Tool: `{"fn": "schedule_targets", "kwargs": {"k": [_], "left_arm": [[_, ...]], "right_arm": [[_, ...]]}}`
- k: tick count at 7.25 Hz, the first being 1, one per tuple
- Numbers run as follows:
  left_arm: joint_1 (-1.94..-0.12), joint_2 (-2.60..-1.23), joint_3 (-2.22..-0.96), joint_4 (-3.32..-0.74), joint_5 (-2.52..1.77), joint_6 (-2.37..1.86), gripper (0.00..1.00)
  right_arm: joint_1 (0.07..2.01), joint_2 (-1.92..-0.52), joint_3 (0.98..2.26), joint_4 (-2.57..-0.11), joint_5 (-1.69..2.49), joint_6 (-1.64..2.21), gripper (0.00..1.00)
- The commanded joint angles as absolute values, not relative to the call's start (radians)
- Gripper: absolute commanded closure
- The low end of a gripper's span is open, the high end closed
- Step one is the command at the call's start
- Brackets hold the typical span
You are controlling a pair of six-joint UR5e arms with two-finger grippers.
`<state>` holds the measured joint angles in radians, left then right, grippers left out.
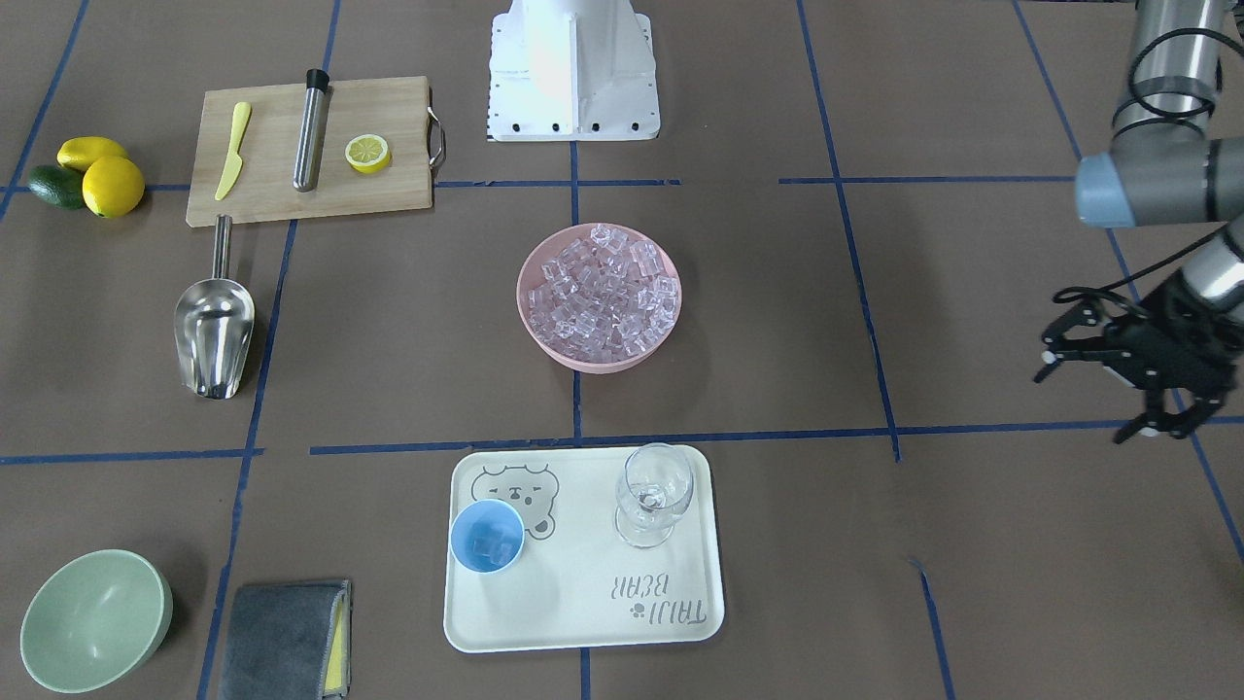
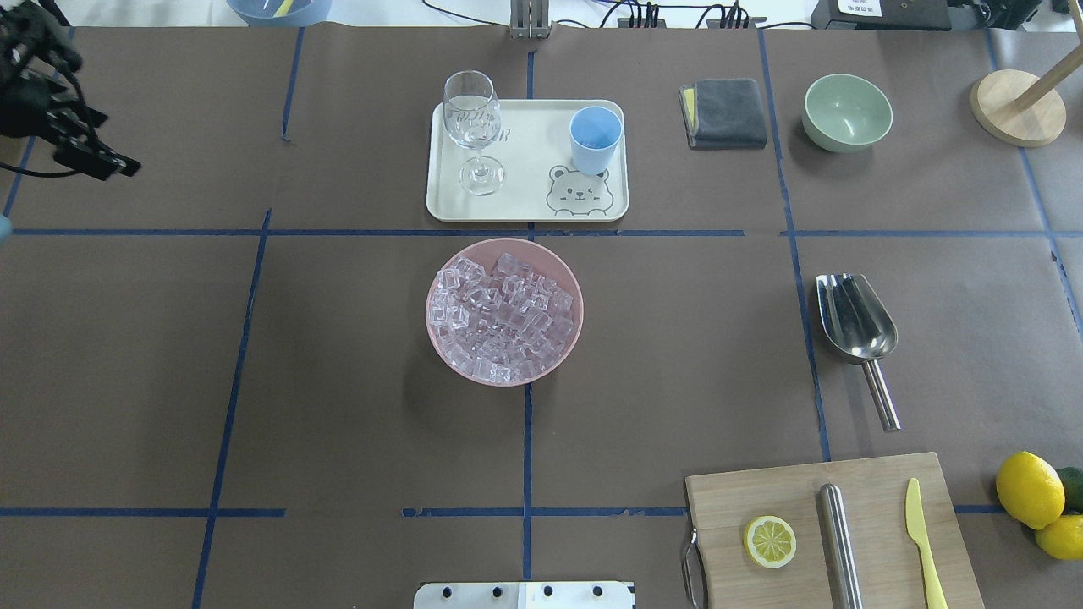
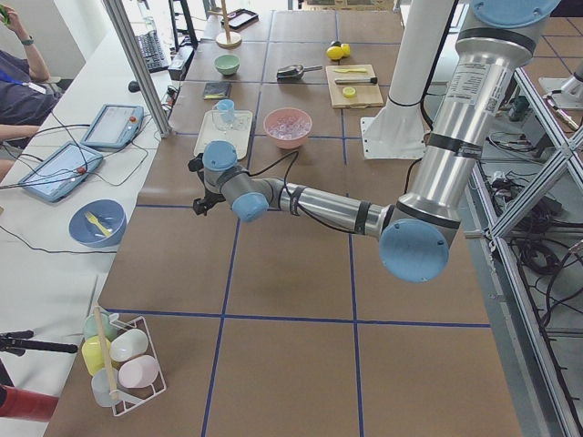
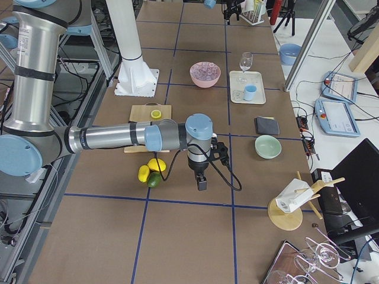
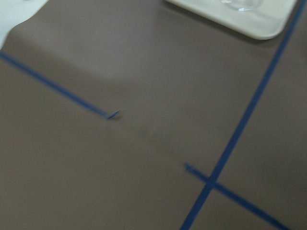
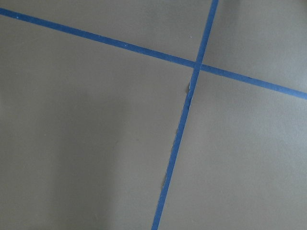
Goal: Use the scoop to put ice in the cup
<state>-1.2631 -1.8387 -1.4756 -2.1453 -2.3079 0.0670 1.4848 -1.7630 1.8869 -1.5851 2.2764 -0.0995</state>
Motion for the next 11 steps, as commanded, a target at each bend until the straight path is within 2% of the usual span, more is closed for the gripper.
{"fn": "schedule_targets", "kwargs": {"k": [1, 3, 5, 7, 9, 11], "left_arm": [[-1.484, -1.822, -1.474, -1.914, -2.312, 0.201, 0.0], [-1.593, -1.801, -1.477, -1.681, -2.312, 0.279, 0.0], [-1.634, -1.694, -1.5, -1.667, -2.318, 0.273, 0.0], [-1.634, -1.666, -1.531, -1.663, -2.336, 0.098, 0.0], [-1.632, -1.591, -1.566, -1.677, -2.364, 0.092, 0.0], [-1.631, -1.595, -1.566, -1.67, -2.382, 0.089, 0.0]], "right_arm": [[1.491, -1.767, 1.879, -1.586, 2.301, -0.071, 0.0], [1.489, -1.766, 1.875, -1.586, 2.303, -0.054, 0.0], [1.491, -1.764, 1.875, -1.586, 2.31, -0.052, 0.0], [1.503, -1.747, 1.85, -1.586, 2.312, -0.055, 0.0], [1.505, -1.752, 1.853, -1.572, 2.301, -0.06, 0.0], [1.505, -1.755, 1.841, -1.572, 2.299, -0.061, 0.0]]}}
